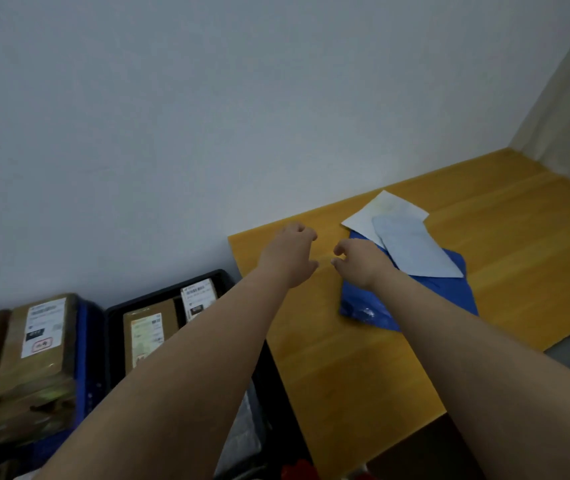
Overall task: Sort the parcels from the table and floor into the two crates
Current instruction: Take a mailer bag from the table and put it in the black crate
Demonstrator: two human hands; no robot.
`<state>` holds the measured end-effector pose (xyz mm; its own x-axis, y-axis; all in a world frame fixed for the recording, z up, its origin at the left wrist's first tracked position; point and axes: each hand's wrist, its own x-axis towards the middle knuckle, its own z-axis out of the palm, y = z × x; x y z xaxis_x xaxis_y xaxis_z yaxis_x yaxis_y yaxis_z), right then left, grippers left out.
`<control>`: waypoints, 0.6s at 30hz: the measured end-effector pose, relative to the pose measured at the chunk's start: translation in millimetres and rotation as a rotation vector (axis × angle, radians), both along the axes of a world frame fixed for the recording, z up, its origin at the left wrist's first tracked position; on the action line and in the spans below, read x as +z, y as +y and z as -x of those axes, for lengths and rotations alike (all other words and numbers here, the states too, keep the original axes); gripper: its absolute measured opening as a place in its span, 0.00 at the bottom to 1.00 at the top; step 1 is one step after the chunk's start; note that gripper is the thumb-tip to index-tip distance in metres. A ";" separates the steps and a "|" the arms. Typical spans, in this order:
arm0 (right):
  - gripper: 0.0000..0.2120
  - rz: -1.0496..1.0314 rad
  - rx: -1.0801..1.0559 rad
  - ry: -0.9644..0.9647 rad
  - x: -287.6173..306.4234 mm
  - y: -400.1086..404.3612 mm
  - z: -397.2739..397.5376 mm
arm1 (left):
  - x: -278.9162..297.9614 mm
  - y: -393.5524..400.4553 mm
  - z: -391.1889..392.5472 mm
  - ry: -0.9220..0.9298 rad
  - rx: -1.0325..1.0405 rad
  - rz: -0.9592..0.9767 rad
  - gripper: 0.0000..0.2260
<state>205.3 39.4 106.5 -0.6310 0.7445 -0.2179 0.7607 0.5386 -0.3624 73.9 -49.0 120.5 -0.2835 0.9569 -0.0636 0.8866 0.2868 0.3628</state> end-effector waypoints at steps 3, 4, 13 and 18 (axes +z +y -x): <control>0.17 0.034 -0.003 -0.043 -11.5 43.6 -23.6 | -6.6 39.6 -18.5 0.005 0.001 0.036 0.25; 0.16 0.040 -0.006 -0.054 -15.2 58.9 -32.0 | -7.5 52.5 -24.3 0.007 0.003 0.048 0.25; 0.18 0.152 -0.082 -0.101 -63.6 155.2 -86.6 | -27.3 122.6 -50.5 0.005 0.068 0.137 0.23; 0.28 0.134 -0.032 -0.243 -98.4 171.7 -99.7 | -44.4 134.4 -54.9 0.011 0.107 0.135 0.21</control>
<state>305.0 211.2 8.1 -0.5245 0.7178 -0.4579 0.8500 0.4723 -0.2333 128.7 85.4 76.0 -0.3846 0.9043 -0.1854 0.8523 0.4250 0.3049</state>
